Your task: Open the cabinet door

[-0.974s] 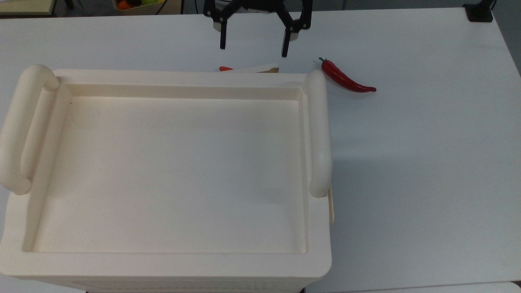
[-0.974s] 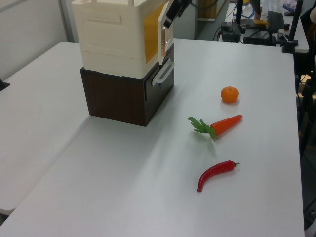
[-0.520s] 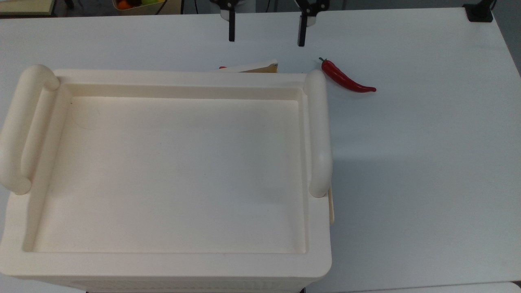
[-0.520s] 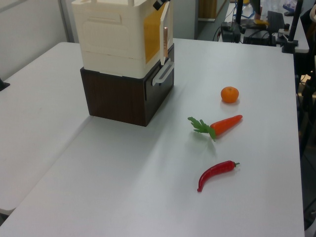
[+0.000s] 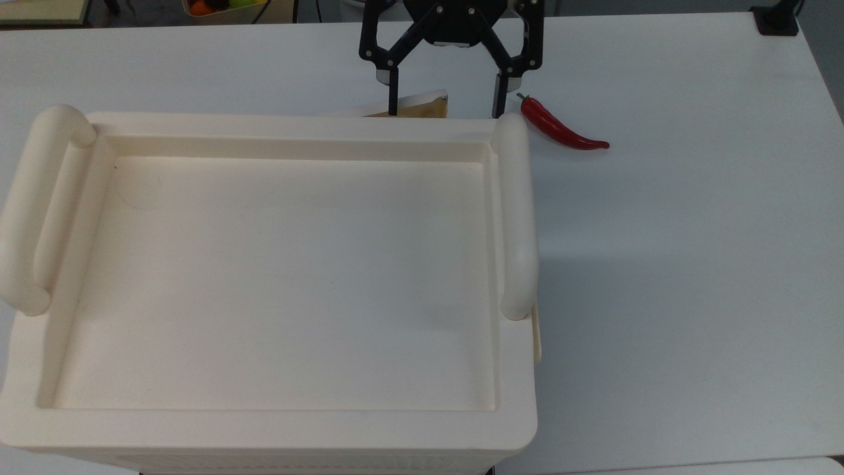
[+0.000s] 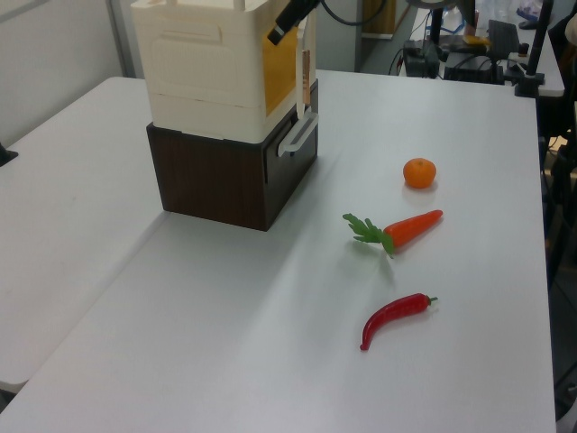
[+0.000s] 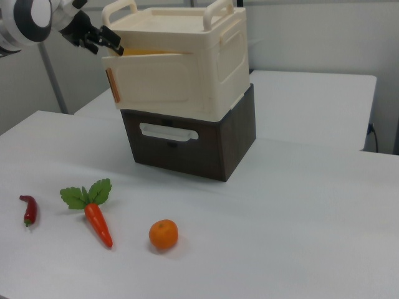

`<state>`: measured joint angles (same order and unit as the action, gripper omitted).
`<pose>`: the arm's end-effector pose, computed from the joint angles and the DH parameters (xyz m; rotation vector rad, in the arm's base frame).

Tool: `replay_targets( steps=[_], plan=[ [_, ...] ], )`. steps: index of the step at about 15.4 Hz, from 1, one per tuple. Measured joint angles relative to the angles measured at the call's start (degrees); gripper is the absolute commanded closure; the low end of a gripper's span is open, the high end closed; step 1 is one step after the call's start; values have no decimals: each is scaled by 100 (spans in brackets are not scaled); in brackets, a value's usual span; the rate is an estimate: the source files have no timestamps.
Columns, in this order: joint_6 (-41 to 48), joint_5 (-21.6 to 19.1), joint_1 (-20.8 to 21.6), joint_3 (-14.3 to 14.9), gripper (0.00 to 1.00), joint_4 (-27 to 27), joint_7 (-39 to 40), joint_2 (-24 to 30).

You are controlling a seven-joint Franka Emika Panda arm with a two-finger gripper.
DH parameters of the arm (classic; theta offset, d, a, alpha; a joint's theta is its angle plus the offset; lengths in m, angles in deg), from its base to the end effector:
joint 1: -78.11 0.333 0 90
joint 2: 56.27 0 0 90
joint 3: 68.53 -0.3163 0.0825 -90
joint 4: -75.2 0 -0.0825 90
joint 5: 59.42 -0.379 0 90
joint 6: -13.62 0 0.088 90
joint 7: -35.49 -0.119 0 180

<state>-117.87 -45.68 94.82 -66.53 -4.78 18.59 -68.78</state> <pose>0.6536 0.1671 0.6538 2.9045 0.0885 1.0858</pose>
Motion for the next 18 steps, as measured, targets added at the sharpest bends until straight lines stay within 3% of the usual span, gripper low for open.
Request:
replay_targets(
  steps=[9,18],
  plan=[
    [2566,-10,-71,40,0,12,1317,637],
    [3365,-841,-412,72,0,-189,1785,687]
  ],
)
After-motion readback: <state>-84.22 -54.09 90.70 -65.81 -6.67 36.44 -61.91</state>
